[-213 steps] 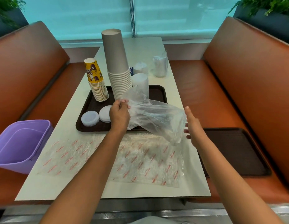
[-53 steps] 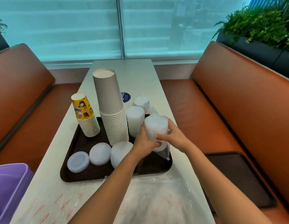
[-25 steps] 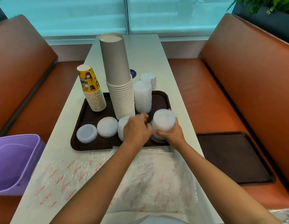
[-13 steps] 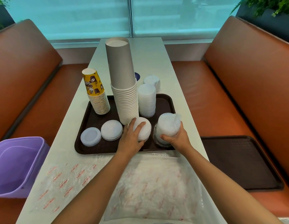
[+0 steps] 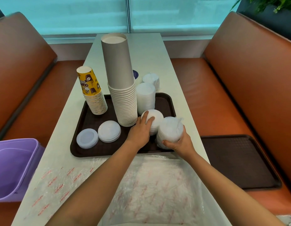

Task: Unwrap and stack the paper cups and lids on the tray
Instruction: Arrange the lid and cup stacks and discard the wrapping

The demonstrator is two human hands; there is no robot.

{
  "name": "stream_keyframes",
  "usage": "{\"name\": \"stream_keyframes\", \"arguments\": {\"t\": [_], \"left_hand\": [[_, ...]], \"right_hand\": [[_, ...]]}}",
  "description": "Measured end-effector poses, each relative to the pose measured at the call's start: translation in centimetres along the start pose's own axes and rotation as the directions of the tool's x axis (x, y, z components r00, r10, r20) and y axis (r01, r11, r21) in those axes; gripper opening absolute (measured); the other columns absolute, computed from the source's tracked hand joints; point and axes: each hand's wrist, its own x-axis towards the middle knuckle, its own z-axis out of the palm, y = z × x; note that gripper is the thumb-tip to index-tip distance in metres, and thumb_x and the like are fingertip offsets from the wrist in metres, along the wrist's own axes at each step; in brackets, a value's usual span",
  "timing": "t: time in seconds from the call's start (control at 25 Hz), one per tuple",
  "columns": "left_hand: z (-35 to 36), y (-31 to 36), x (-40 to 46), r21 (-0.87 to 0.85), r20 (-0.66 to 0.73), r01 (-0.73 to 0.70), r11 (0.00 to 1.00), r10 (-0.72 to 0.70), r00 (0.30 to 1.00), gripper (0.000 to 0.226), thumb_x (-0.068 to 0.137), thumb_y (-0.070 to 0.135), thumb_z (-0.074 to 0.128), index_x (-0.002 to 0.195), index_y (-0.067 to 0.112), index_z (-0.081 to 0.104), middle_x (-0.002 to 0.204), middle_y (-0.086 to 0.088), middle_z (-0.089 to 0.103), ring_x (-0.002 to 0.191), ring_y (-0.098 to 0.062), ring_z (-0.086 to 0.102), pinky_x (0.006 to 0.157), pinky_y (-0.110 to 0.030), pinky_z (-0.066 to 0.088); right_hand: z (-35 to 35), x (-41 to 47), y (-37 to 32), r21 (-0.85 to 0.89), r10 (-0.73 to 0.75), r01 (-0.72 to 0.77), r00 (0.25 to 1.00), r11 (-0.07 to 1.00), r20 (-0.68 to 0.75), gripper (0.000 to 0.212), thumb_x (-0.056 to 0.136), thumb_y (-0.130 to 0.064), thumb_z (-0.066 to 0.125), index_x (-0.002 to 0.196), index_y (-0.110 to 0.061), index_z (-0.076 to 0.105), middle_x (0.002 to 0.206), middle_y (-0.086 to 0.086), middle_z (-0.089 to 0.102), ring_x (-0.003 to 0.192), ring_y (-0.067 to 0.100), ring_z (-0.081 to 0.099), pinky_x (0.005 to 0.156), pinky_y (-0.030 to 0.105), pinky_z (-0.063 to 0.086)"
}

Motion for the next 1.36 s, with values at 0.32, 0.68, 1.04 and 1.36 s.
{"name": "stream_keyframes", "arguments": {"t": [0.32,0.68,1.04,1.36], "left_hand": [[-1.2,-0.3,-3.5,-0.001,-0.342,0.016,1.000,-0.015,0.939,0.063,0.074,0.024,0.063,0.134,0.017,0.043,0.142,-0.013,0.041,0.110,-0.033,0.053,0.078,-0.042,0.050],[-0.4,-6.4,-6.3,-0.136,-0.060,0.468,0.873,-0.479,0.876,0.053,0.090,0.036,0.057,0.136,0.015,0.042,0.142,-0.010,0.037,0.128,-0.031,0.032,0.100,-0.044,0.037],[0.7,-1.7,-7.8,-0.035,-0.007,0.368,0.929,-0.369,0.929,0.044,0.095,0.036,0.045,0.136,0.021,0.039,0.141,-0.004,0.035,0.125,-0.027,0.032,0.089,-0.036,0.043],[-1.5,1.9,-6.5,-0.401,-0.431,-0.032,0.916,-0.158,0.888,0.054,0.085,0.044,0.059,0.127,0.013,0.051,0.135,-0.014,0.042,0.123,-0.028,0.042,0.099,-0.035,0.038]], "right_hand": [[-0.1,0.0,0.1,-0.005,-0.013,0.013,1.000,1.000,0.019,0.085,0.051,-0.028,0.083,0.119,-0.030,0.032,0.112,-0.009,0.049,0.104,0.013,0.048,0.084,0.025,0.041],[0.9,0.2,0.6,-0.033,-0.026,0.025,0.999,0.999,-0.027,0.103,0.043,-0.045,0.078,0.133,-0.020,0.035,0.120,-0.005,0.048,0.112,0.016,0.047,0.091,0.031,0.043],[0.5,0.0,1.5,0.029,-0.168,0.170,0.983,0.985,-0.081,0.121,0.045,-0.039,0.085,0.144,-0.022,0.018,0.142,-0.005,0.030,0.131,0.009,0.033,0.105,0.022,0.034],[0.7,-0.4,1.1,-0.070,-0.106,0.104,0.994,0.992,-0.020,0.102,0.049,-0.033,0.088,0.137,-0.019,0.038,0.121,-0.007,0.052,0.116,0.017,0.050,0.093,0.028,0.042]]}}
